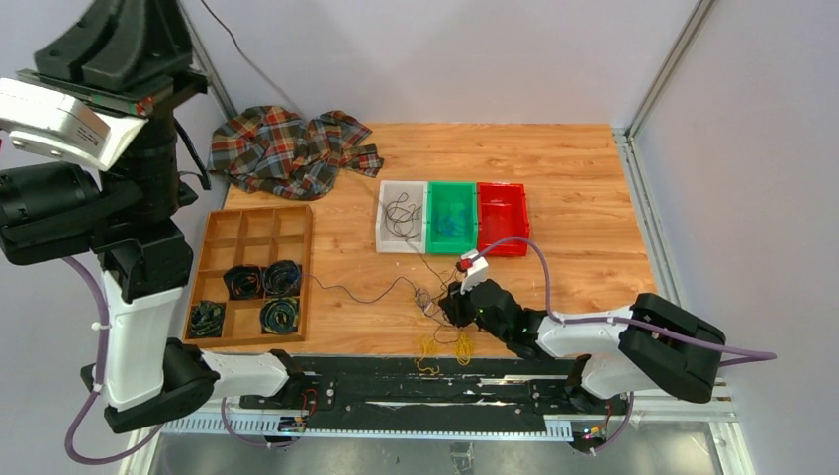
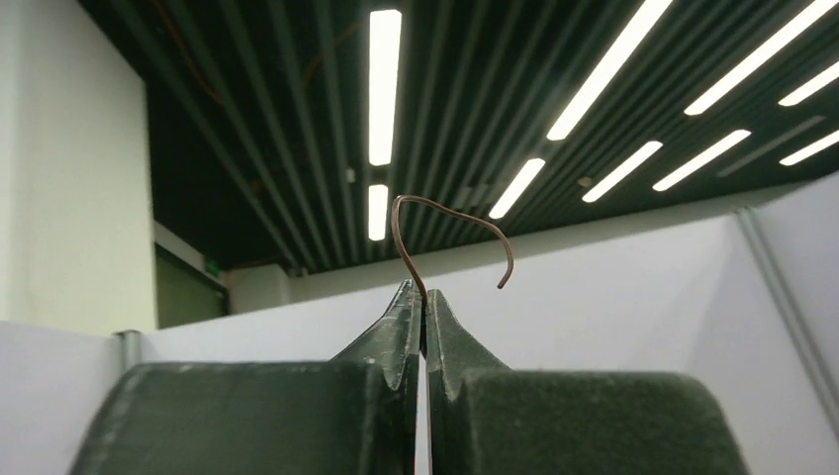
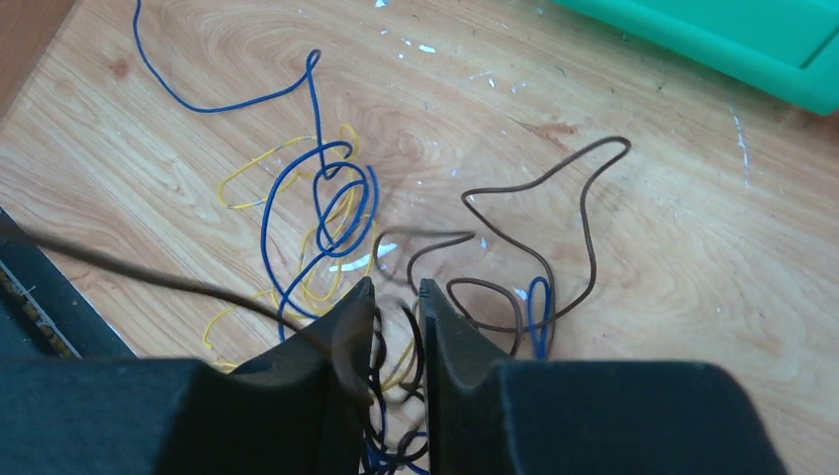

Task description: Untangle the cables

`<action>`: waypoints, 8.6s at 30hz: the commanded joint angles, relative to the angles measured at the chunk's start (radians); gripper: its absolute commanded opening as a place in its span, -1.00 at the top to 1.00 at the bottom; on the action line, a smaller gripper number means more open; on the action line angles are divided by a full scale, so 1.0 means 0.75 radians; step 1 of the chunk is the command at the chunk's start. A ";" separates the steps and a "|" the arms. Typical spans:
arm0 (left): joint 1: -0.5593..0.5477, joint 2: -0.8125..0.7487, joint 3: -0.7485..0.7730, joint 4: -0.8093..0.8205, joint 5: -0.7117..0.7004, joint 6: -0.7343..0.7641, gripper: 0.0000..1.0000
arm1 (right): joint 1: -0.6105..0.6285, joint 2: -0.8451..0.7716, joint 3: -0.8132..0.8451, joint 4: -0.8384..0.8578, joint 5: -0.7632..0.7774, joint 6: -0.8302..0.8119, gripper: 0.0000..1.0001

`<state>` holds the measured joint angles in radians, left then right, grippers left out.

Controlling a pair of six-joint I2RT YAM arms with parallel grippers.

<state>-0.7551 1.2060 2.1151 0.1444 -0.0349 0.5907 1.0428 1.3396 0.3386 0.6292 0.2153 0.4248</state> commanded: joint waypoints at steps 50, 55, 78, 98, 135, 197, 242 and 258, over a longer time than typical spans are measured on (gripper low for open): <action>-0.006 0.257 -0.052 0.041 -0.019 0.342 0.99 | 0.013 -0.614 0.068 -0.316 0.400 -0.040 -0.05; 0.012 0.252 -0.164 0.078 -0.059 0.363 0.99 | 0.013 -0.620 0.061 -0.321 0.402 -0.035 -0.05; 0.187 0.399 -0.435 0.174 -0.039 0.295 0.99 | 0.013 -0.904 -0.065 -0.504 0.544 -0.015 -0.04; 0.187 0.411 -0.501 -0.221 -0.036 0.106 0.99 | 0.011 -0.928 -0.068 -0.527 0.582 -0.033 -0.06; 0.205 0.544 -0.646 -0.761 0.089 -0.190 0.99 | -0.023 -0.864 -0.063 -0.526 0.611 -0.037 -0.06; 0.222 0.962 -1.088 -0.110 -0.018 -0.539 0.99 | -0.204 -0.777 -0.016 -0.596 0.445 0.059 -0.08; 0.752 0.890 -1.098 -0.382 0.651 -0.993 -0.15 | -0.206 -0.855 -0.091 -0.571 0.412 0.022 -0.09; 0.621 0.707 -1.109 -0.385 0.474 -0.892 0.97 | -0.208 -0.845 -0.091 -0.557 0.406 0.026 -0.10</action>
<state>-0.2394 1.8050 1.2823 -0.1543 0.3660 -0.1143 0.9020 0.7048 0.2817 0.1883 0.5217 0.4469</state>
